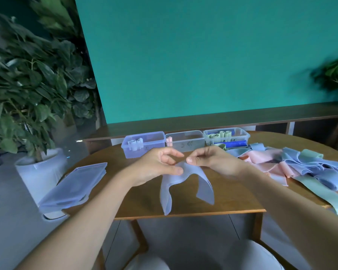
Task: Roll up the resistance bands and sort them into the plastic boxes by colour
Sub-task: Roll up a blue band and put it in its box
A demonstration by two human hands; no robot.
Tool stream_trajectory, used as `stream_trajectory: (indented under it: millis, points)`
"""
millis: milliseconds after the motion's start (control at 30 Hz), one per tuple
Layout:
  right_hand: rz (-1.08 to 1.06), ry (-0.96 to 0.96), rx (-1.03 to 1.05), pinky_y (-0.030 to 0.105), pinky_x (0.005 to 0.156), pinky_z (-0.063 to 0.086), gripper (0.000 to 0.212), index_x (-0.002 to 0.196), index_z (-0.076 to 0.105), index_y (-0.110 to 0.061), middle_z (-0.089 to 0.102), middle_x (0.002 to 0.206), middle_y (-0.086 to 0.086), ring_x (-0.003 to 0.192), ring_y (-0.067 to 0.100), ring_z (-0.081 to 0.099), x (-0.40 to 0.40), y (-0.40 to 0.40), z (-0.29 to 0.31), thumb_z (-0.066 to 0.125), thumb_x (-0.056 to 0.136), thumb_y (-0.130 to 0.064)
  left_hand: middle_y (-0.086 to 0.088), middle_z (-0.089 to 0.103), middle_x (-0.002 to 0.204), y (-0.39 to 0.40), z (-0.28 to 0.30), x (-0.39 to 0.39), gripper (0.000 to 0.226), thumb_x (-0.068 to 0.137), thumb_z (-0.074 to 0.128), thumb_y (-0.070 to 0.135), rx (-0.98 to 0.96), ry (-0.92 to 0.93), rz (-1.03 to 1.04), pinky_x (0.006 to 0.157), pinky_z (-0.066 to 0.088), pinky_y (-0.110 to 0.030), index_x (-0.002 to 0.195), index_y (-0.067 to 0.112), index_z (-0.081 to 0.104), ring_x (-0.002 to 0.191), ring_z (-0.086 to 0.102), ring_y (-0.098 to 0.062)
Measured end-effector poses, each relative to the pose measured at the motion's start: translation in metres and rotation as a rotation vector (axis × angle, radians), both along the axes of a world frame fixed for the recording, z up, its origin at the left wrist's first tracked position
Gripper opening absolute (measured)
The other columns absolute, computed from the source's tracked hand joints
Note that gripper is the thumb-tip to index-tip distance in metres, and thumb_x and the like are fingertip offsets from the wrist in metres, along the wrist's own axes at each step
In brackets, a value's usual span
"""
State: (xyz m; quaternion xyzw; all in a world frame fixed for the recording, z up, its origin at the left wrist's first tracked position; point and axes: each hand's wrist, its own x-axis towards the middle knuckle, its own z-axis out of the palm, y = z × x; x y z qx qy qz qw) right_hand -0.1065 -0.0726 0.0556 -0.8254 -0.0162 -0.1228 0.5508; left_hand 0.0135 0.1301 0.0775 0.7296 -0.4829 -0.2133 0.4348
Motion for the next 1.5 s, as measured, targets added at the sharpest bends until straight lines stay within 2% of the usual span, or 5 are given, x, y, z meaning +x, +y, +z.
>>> stream_trajectory:
  millis: [700,967,1133,1367,1500]
  points:
    - [-0.103,0.212,-0.38,0.03,0.074,0.043,0.037,0.09,0.075,-0.01,0.065,0.086,0.014,0.078,0.022,0.057,-0.01,-0.056,-0.008,0.075,0.087,-0.047,0.009,0.075,0.1,0.004,0.036,0.068,0.01,0.085,0.079,0.016,0.092,-0.35,0.297,0.093,0.047,-0.029,0.086,0.025,0.08,0.104,0.065,-0.006]
    - [-0.387,0.065,-0.29,0.024,0.077,0.054,0.025,0.085,0.081,-0.023,0.076,0.083,-0.008,0.083,0.011,0.068,-0.001,-0.106,-0.024,0.082,0.076,-0.046,0.013,0.076,0.081,-0.041,0.001,0.091,0.003,0.081,0.083,0.022,0.105,-0.334,0.332,0.082,0.052,-0.028,0.082,0.025,0.082,0.082,0.067,-0.005]
    - [-0.428,-0.013,-0.496,0.013,0.065,0.046,0.007,0.078,0.078,-0.035,0.072,0.076,-0.021,0.077,0.001,0.063,0.011,-0.109,-0.027,0.081,0.083,-0.04,0.008,0.066,0.084,-0.08,-0.033,0.118,0.005,0.079,0.084,0.022,0.1,-0.519,0.472,0.065,0.043,-0.027,0.083,0.024,0.082,0.082,0.06,-0.013]
    - [-0.374,-0.141,-1.164,0.036,0.064,0.053,0.027,0.091,0.073,-0.028,0.07,0.089,-0.005,0.083,0.023,0.066,0.039,-0.053,-0.06,0.057,0.095,-0.048,0.002,0.078,0.083,-0.087,-0.091,0.146,0.014,0.087,0.073,0.009,-0.045,-0.439,0.597,0.08,0.054,-0.022,0.089,0.019,0.082,0.082,0.071,-0.011]
    - [-0.332,-0.078,-1.034,0.035,0.073,0.052,0.03,0.094,0.07,-0.028,0.07,0.092,-0.002,0.086,0.026,0.066,0.062,0.004,-0.073,0.056,0.095,-0.054,0.01,0.074,0.103,-0.069,-0.11,0.163,0.028,0.092,0.062,0.002,-0.071,-0.286,0.589,0.084,0.045,-0.004,0.101,0.02,0.08,0.094,0.067,-0.004]
